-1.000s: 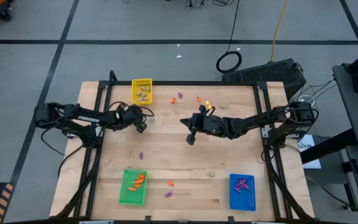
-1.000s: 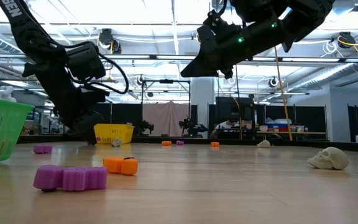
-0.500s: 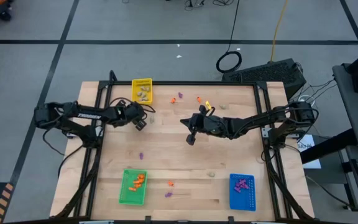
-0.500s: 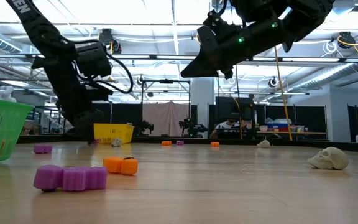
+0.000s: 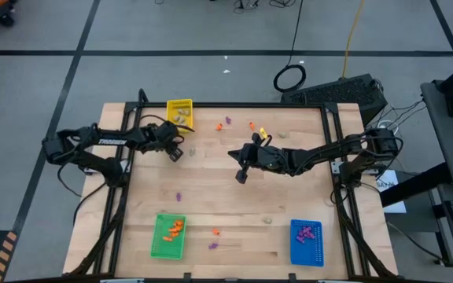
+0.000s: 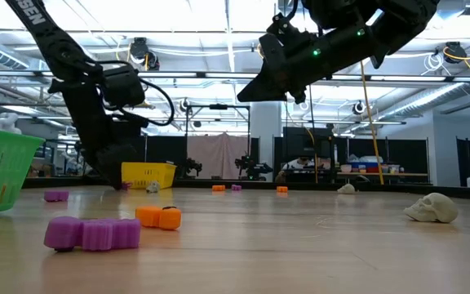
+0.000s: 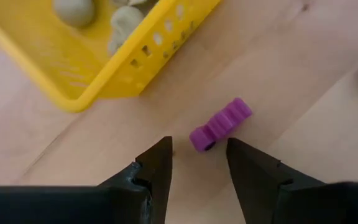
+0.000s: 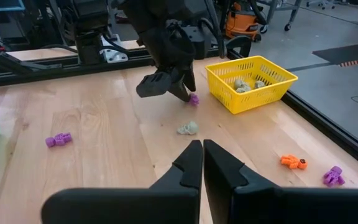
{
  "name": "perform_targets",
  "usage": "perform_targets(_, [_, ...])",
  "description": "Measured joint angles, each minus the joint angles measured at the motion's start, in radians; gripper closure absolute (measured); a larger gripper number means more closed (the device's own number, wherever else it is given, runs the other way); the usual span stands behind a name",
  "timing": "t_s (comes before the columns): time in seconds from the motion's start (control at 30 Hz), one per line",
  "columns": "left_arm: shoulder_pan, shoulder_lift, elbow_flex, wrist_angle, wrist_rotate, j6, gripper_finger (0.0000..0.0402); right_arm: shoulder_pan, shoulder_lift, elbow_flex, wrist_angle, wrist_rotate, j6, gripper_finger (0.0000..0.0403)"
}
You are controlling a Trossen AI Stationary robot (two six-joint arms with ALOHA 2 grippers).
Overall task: Sort Halloween decoration
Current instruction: Put the purple skeleton toy into the blue bin
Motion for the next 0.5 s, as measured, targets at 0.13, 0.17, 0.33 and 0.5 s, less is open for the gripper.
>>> perform_targets(0.13, [0.011,0.015,0.003,0.007,0.055,0.061,0.0283,0.000,0.000,0.000,-0.001,0.000,0.000,0.0403])
perform_targets(0.17, [0.011,0.020,0.004,0.010,0.066,0.080,0.0297,0.000,0.000,0.000,-0.003,0.000,0.000,0.0403])
perform_targets(0.33, [0.006,0.034,0.002,0.019,0.103,0.168,0.0384,0.002,0.000,0.000,-0.027,-0.001,-0.001,0.0403])
perform_targets(0.5, [-0.001,0.013,0.000,0.034,0.159,0.210,0.0399,0.030,0.000,0.000,-0.061,0.000,-0.031,0.0403])
